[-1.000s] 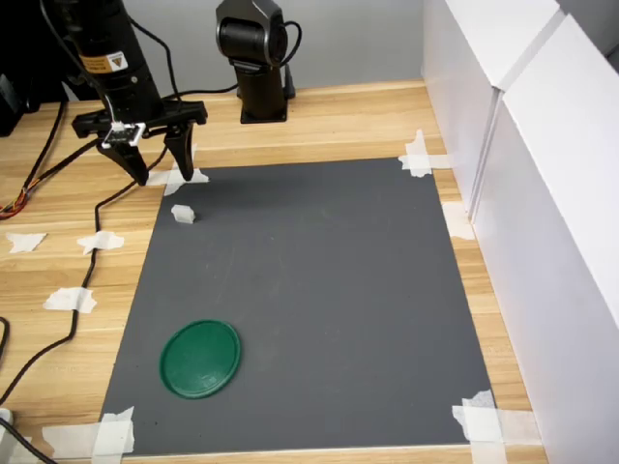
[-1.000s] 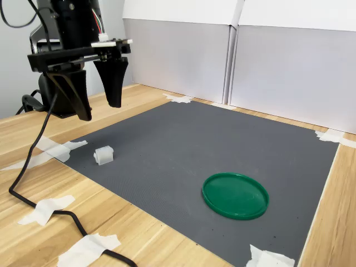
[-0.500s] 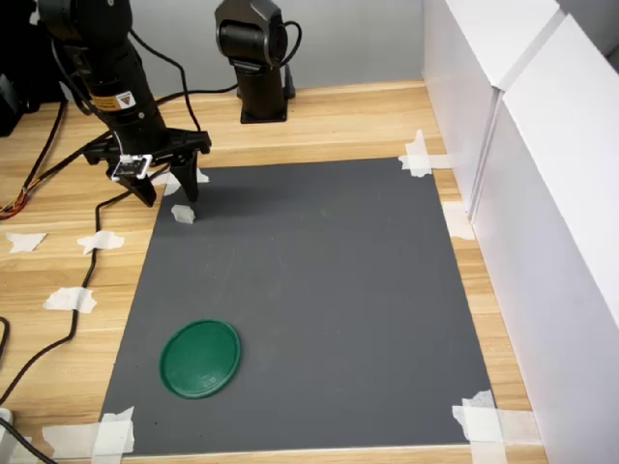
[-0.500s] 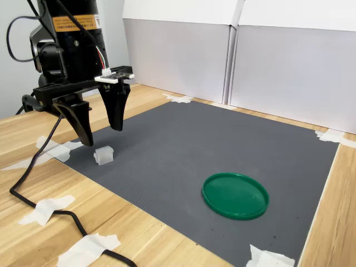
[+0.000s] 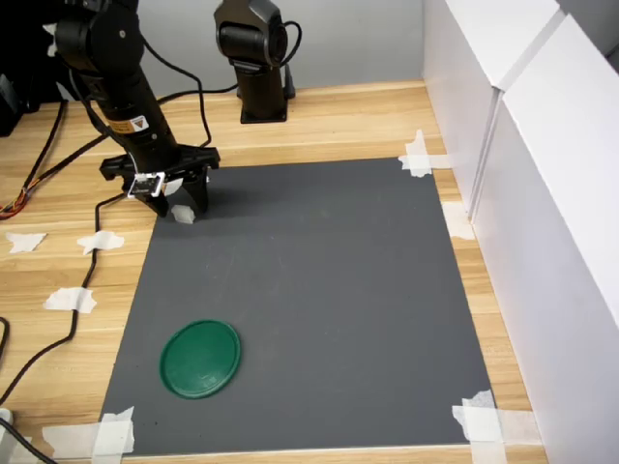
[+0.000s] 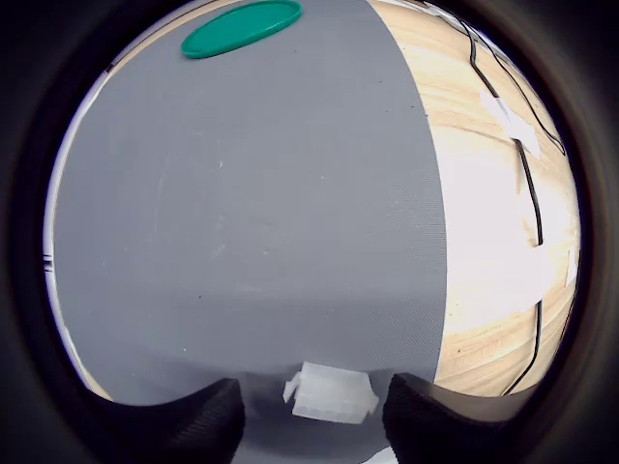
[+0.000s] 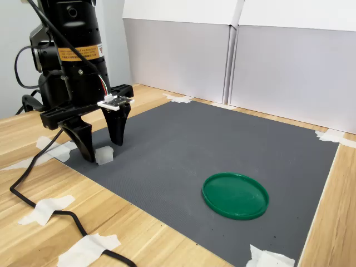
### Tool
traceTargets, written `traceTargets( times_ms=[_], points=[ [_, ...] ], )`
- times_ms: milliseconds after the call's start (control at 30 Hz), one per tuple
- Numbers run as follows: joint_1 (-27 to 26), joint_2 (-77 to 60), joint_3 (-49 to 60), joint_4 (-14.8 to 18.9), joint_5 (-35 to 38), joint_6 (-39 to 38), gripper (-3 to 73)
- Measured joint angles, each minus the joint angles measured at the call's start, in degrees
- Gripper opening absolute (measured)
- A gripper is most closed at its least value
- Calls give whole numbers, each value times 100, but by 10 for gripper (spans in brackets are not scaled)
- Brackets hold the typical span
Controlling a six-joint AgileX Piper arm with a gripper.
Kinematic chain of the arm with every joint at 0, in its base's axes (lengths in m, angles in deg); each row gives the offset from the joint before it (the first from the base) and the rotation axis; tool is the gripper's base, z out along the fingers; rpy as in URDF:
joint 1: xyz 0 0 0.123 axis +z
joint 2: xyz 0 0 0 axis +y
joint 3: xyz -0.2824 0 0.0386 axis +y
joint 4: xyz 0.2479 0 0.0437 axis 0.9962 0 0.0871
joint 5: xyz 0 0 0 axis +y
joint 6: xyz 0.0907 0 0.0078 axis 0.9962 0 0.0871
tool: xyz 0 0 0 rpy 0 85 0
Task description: Grasp a white terminal and put it on the green lid.
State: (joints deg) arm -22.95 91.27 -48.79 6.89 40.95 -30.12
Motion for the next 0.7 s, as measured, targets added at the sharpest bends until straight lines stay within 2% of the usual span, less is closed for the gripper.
traceTargets(
  times_ms=[533,633,700],
  points=[
    [0,210,18,27,-154,-59,608],
    [0,210,18,21,-162,-59,564],
    [0,210,18,21,-167,-59,496]
  ],
)
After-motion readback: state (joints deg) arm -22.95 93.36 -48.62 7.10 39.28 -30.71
